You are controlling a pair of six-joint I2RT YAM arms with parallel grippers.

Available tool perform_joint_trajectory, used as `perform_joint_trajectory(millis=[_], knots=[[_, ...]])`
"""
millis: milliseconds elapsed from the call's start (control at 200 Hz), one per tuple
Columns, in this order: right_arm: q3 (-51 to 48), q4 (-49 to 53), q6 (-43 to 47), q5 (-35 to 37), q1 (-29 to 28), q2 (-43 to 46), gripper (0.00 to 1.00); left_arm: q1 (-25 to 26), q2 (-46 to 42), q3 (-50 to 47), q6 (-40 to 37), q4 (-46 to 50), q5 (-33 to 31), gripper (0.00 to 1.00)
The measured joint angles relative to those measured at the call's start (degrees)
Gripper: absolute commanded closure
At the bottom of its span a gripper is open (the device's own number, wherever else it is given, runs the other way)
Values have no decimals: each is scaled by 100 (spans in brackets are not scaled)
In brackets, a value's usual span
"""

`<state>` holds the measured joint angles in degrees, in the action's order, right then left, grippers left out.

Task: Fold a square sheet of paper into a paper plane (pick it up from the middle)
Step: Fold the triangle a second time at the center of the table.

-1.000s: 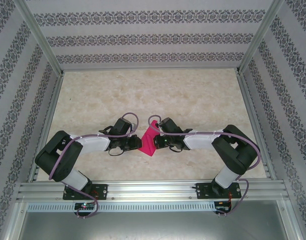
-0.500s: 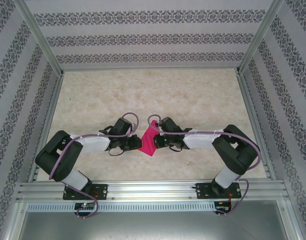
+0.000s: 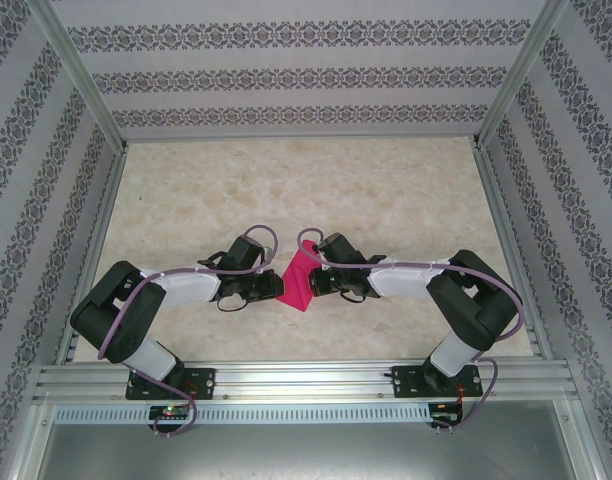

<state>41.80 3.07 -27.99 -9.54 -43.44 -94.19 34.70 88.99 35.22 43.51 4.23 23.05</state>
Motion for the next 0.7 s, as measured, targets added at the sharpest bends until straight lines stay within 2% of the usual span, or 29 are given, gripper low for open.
perform_joint_trajectory(millis=[470,699], knots=[[168,-15,98,-2,9,-227,92,26,17,74,-122,133,-66,79],[264,11,116,-7,9,-319,93,31,-55,149,-160,323,-107,74]])
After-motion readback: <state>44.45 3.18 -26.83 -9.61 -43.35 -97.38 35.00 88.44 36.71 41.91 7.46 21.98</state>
